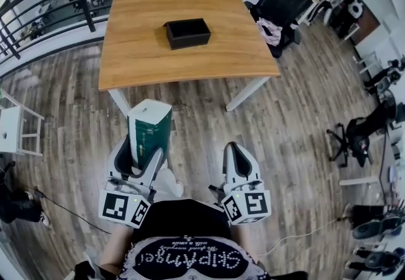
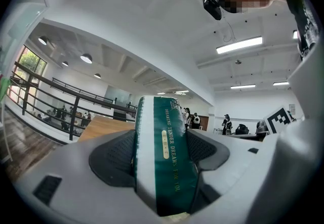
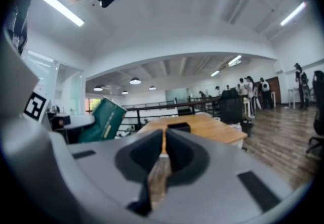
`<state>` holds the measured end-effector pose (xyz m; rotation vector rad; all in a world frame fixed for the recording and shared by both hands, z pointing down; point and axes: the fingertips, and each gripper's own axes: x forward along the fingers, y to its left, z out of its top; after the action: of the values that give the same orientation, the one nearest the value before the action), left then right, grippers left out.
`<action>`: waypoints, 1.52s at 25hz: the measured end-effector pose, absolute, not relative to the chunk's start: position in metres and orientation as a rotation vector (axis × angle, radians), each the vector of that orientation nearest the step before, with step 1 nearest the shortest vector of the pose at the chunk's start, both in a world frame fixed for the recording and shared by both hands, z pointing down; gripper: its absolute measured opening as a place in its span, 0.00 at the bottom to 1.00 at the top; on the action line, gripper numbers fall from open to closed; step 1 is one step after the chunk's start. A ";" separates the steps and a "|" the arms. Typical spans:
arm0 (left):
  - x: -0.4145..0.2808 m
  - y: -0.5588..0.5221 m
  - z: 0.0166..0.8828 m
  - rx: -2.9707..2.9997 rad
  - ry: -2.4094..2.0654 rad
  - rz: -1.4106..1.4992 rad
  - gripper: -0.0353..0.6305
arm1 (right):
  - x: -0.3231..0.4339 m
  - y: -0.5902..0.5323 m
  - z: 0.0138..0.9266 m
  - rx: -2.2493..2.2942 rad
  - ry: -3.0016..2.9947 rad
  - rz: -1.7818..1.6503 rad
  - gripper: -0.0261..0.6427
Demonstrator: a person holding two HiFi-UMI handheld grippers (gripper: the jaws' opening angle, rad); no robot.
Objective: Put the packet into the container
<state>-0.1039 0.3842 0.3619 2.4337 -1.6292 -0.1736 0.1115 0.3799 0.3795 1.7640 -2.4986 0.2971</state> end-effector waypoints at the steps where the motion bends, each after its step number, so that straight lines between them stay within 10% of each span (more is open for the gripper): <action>1: -0.106 0.377 0.362 2.436 -1.624 -0.179 0.56 | 0.109 0.373 0.380 1.766 -2.493 0.298 0.10; 38: -0.161 0.206 0.363 2.452 -1.519 -0.154 0.56 | 0.057 0.226 0.383 1.843 -2.416 0.396 0.10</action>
<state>-0.1609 0.2059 0.3626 2.4518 -1.5191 -0.1543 0.0573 0.2263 0.3832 1.8435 -2.4165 0.3961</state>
